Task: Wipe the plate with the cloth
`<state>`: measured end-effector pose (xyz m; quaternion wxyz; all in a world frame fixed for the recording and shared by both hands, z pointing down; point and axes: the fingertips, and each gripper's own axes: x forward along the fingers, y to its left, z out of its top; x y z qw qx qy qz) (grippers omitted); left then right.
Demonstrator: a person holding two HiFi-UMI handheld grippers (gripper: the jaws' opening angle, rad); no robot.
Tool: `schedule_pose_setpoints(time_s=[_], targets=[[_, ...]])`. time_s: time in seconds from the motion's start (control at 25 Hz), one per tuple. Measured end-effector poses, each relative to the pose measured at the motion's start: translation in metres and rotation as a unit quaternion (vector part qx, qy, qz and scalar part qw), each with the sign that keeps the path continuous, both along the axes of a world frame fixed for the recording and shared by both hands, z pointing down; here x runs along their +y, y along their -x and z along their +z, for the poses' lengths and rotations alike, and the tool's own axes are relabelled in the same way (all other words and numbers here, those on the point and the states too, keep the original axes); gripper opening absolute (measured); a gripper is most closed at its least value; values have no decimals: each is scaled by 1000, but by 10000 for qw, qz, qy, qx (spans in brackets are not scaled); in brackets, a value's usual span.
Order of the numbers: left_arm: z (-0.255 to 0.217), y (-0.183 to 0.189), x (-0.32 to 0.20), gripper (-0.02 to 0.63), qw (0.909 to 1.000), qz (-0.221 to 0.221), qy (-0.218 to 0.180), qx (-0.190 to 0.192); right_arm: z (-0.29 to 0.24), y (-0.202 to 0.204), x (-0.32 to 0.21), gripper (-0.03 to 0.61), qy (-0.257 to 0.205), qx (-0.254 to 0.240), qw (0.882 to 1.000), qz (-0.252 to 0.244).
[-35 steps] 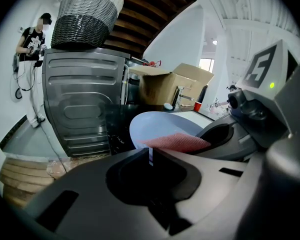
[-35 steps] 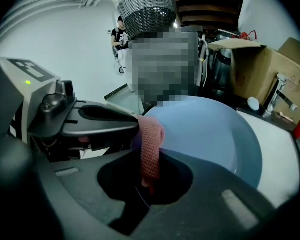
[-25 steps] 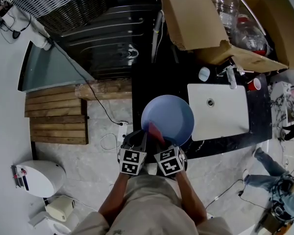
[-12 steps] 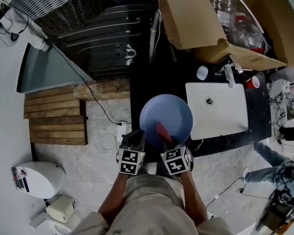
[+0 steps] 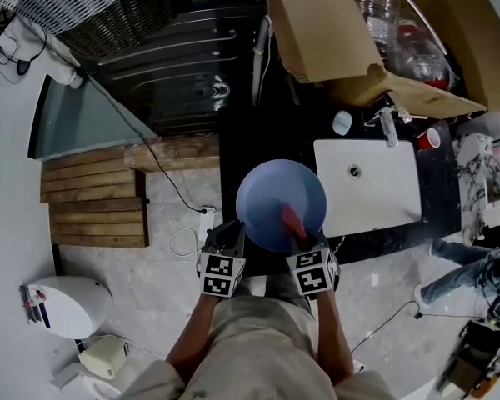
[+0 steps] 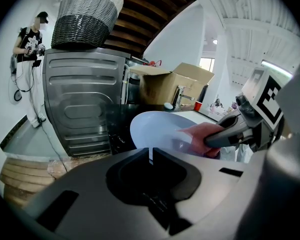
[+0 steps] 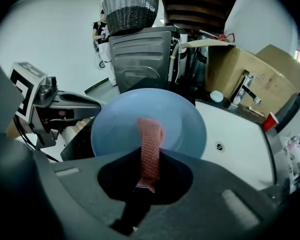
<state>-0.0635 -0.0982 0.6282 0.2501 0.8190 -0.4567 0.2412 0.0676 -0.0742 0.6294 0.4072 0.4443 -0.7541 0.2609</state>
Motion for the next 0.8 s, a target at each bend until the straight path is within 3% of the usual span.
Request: schedule_pose_setpoints(time_s=[0.8], targets=[[-5,-1,-1,18,9999,96,-51,-66,-18,-64,-9,25,-322,80,9956,873]])
